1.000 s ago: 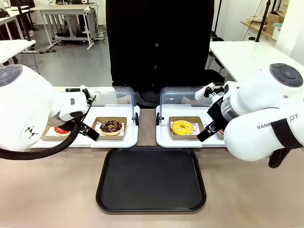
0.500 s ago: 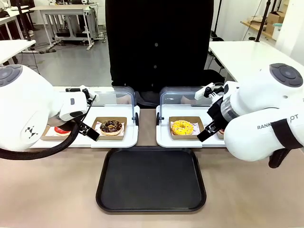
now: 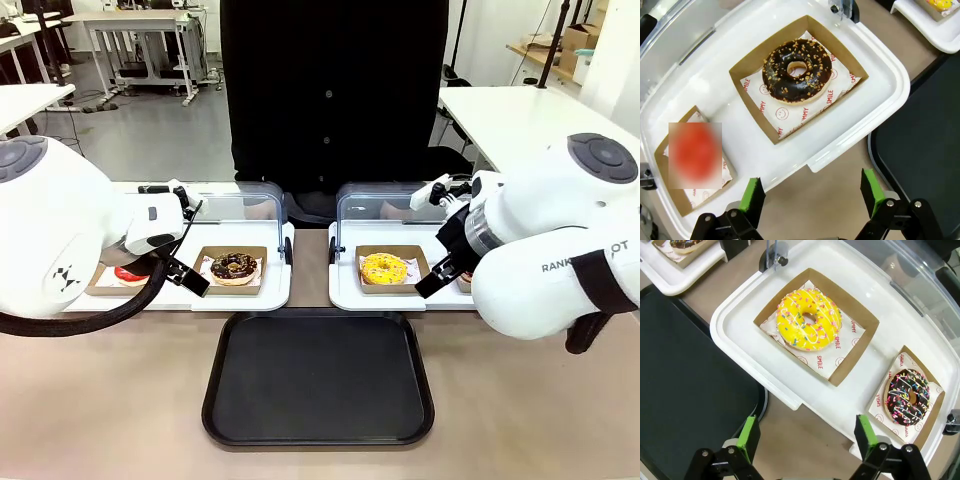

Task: Move the fourth donut from the left to the tray.
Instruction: Pick up the Paper togo box containing the Donut indicated by the person and place it on the Handle tray.

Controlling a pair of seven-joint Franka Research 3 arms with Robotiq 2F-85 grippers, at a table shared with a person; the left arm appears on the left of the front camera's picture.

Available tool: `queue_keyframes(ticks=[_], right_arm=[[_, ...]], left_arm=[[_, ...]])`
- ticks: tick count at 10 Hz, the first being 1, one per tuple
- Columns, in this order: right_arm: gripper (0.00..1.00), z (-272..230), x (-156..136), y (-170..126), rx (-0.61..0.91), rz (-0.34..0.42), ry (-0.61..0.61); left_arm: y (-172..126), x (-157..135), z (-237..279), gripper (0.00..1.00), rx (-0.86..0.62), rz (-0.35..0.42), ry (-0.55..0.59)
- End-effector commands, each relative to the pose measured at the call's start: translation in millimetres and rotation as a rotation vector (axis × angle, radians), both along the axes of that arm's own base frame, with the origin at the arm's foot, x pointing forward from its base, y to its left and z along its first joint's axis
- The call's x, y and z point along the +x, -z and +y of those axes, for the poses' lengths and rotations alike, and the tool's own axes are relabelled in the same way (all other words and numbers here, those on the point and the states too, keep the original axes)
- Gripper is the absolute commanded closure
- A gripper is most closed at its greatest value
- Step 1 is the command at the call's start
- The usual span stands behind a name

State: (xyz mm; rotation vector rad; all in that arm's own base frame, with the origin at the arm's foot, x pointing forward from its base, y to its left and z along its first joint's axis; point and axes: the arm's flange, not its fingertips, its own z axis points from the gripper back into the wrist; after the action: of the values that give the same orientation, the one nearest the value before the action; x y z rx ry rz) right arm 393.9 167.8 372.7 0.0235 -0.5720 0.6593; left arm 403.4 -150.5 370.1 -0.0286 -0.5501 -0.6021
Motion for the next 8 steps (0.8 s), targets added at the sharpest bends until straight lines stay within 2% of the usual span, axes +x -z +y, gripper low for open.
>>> queue_keyframes(ticks=[1, 3, 4, 6, 8], right_arm=[[0.0, -22, 1, -39, 0.078, -0.046, 0.009], [0.0, -71, 0, -88, 0.207, -0.074, 0.025], [0.0, -108, -1, -109, 0.293, -0.074, 0.015], [0.0, -176, -1, -127, 0.415, -0.077, -0.066], [0.0, -249, -3, -127, 0.534, -0.106, -0.143]], left_arm=[[-26, 1, 21, 0.0, -0.051, -0.009, 0.0], [-73, 7, 75, 0.0, -0.178, 0.015, 0.031], [-91, 8, 113, 0.0, -0.257, 0.054, 0.119], [-105, 12, 186, 0.0, -0.357, 0.063, 0.177], [-108, 5, 255, 0.0, -0.478, 0.038, 0.32]])
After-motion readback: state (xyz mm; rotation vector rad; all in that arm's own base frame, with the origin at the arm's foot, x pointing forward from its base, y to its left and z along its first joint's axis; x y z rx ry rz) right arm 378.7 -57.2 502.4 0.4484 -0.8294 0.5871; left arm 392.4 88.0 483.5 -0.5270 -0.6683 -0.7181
